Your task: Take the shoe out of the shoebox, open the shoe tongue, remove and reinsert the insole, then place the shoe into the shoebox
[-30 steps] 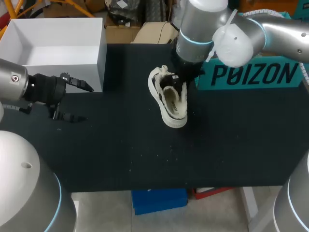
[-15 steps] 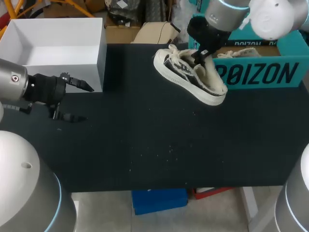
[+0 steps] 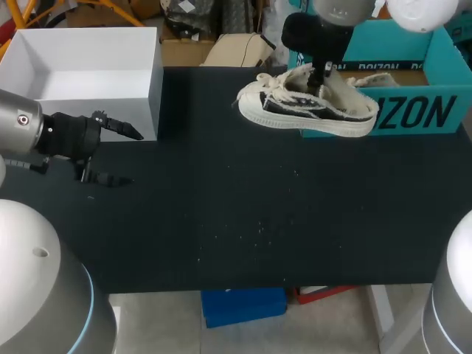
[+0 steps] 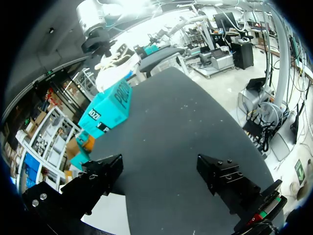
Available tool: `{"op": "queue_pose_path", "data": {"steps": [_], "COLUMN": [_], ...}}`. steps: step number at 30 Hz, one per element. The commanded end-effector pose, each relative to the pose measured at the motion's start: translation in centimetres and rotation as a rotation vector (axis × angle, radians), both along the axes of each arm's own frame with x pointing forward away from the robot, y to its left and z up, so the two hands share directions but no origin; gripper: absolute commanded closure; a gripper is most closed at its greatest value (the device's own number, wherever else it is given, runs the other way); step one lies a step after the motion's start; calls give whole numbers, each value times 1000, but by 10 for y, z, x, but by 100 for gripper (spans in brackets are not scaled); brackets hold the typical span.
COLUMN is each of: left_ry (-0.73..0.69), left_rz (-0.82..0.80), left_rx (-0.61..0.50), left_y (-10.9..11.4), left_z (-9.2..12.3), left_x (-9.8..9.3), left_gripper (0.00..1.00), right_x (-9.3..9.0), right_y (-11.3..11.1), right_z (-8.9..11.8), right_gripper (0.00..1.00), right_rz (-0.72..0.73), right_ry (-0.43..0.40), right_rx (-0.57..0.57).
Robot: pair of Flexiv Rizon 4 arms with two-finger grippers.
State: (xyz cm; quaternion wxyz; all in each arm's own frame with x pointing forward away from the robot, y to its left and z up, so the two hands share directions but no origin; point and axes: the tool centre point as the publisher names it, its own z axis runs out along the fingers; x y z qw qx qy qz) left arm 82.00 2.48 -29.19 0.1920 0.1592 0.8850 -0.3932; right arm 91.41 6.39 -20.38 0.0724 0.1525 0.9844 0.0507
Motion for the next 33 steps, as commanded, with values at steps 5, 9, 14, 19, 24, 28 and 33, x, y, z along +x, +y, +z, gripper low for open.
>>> {"op": "queue_pose_path", "data": {"steps": [5,9,14,19,24,28,33], "left_ry": [-3,-3,-3,-3,-3,-3,-3], "left_rz": [2,2,2,2,2,2,2], "left_rx": [1,1,1,1,1,1,1], "left_y": [-1,-1,-1,-1,-1,-1,-1], "left_z": [-1,-1,-1,-1,-1,-1,-1], "left_x": [0,0,0,0,0,0,0], "left_gripper": [0,0,0,0,0,0,0], "right_x": [19,38,65,102,144,179,221], "right_y": [-16,-24,-35,-57,-82,-102,-128], "right_z": [22,37,45,54,50,43,27], "right_gripper": [100,100,100,100,100,100,100], "right_rz": [108,147,247,309,346,358,326], "right_ry": [-54,-64,-43,-8,6,8,-1], "right_rx": [-63,-59,-51,-81,-113,-127,-130]}}
